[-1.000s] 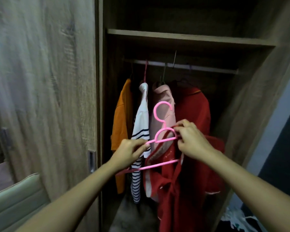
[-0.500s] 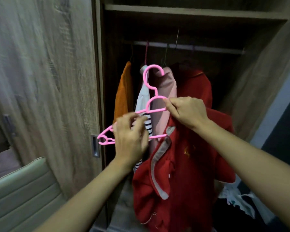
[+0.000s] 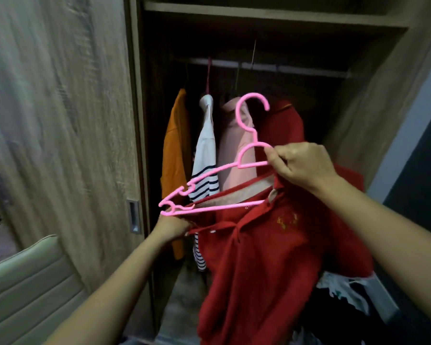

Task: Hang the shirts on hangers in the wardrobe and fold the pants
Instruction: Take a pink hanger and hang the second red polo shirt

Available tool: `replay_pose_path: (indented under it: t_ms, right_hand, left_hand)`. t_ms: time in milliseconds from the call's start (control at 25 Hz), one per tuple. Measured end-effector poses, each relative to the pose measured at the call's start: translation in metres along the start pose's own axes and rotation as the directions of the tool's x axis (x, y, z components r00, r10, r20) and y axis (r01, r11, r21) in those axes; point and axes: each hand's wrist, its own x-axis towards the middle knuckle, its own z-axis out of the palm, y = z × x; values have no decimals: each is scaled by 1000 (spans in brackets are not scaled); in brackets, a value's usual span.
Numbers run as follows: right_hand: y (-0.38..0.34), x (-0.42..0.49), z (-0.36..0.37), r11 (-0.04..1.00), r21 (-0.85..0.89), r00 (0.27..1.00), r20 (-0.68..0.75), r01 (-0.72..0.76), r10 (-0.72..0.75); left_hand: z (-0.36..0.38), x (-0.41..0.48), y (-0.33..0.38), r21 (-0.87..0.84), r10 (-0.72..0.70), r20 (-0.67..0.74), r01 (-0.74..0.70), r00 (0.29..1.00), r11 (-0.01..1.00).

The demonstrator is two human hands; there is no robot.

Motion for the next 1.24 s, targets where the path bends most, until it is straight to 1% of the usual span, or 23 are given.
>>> replay_pose_path:
  t_ms: [40, 80, 120, 200, 320, 400, 440, 520, 600, 640, 680, 720, 760, 840, 920, 960, 1000, 1040, 1080, 1120, 1160, 1200, 1240]
  right_hand:
    - [5, -5, 5, 1000, 4, 1000, 22, -20, 20]
    - [10, -8, 9, 999, 13, 999, 34, -33, 33]
    - [15, -12, 12, 999, 23, 999, 36, -34, 33]
    - [24, -20, 16, 1000, 29, 1000, 15, 6, -6]
    - [30, -29, 18, 998, 48, 999, -18, 35, -34]
    - [31, -31, 18, 997, 60, 999, -35, 41, -39]
    - [32, -31, 17, 996, 61, 998, -33, 61, -59]
    - [28, -30, 15, 994, 37, 994, 11, 104, -104]
    - [12, -26, 17, 996, -2, 995, 55, 86, -86]
    - [1, -21, 16, 1000, 7, 996, 85, 19, -19]
    - [-10, -15, 17, 996, 36, 988, 128, -86, 81]
    - [-19, -9, 18, 977, 75, 967, 178, -200, 184]
    - [-25, -2, 19, 947, 116, 936, 225, -300, 269]
    - [-30, 5, 20, 888, 193, 894, 263, -417, 363]
    - [-27, 6, 17, 855, 288, 899, 213, -432, 383]
    - [-25, 6, 16, 847, 329, 909, 179, -416, 377]
    - [-24, 7, 13, 839, 369, 916, 150, -400, 372]
    - [-24, 8, 10, 831, 406, 924, 118, -380, 364]
    - [-25, 10, 8, 825, 439, 931, 89, -356, 355]
    - [-27, 13, 7, 818, 470, 938, 74, -331, 338]
    - [-30, 16, 7, 817, 488, 948, 76, -307, 310]
    - [-33, 18, 8, 827, 488, 959, 88, -278, 271]
    - [-38, 20, 10, 845, 473, 968, 107, -249, 226]
  left_hand:
    - [-10, 2, 0, -15, -48, -48, 47, 998, 999]
    - [-19, 7, -3, 20, 2, -100, 0, 995, 1000]
    - [-27, 9, -2, 108, 117, -123, -104, 986, 989]
    - [-41, 6, 6, 303, 284, -105, -242, 953, 922]
    - [-55, 10, 17, 395, 354, -117, -284, 928, 874]
    - [-62, 10, 21, 409, 345, -99, -278, 933, 869]
    - [-67, 10, 23, 398, 322, -61, -273, 945, 876]
    - [-78, 7, 30, 386, 290, -41, -253, 956, 887]
    - [-84, 4, 43, 478, 313, -164, -202, 936, 855]
    - [-84, -1, 51, 553, 379, -249, -191, 891, 811]
    - [-81, -9, 59, 621, 474, -308, -204, 825, 757]
    - [-73, -18, 66, 680, 574, -320, -239, 754, 693]
    - [-62, -28, 71, 721, 667, -289, -302, 687, 623]
    - [-40, -47, 68, 738, 818, -136, -494, 559, 460]
    - [-36, -60, 57, 732, 911, 42, -633, 411, 252]
    - [-45, -61, 55, 731, 933, 67, -654, 354, 196]
    - [-57, -56, 54, 731, 946, 30, -652, 324, 200]
    - [-70, -51, 54, 742, 949, -47, -625, 313, 242]
    - [-84, -46, 54, 759, 935, -123, -576, 332, 304]
    - [-95, -42, 55, 766, 910, -159, -534, 383, 358]
    - [-104, -37, 56, 757, 879, -146, -521, 453, 394]
    - [-109, -32, 58, 739, 853, -94, -539, 513, 405]
    - [-111, -29, 58, 714, 846, -24, -584, 532, 387]
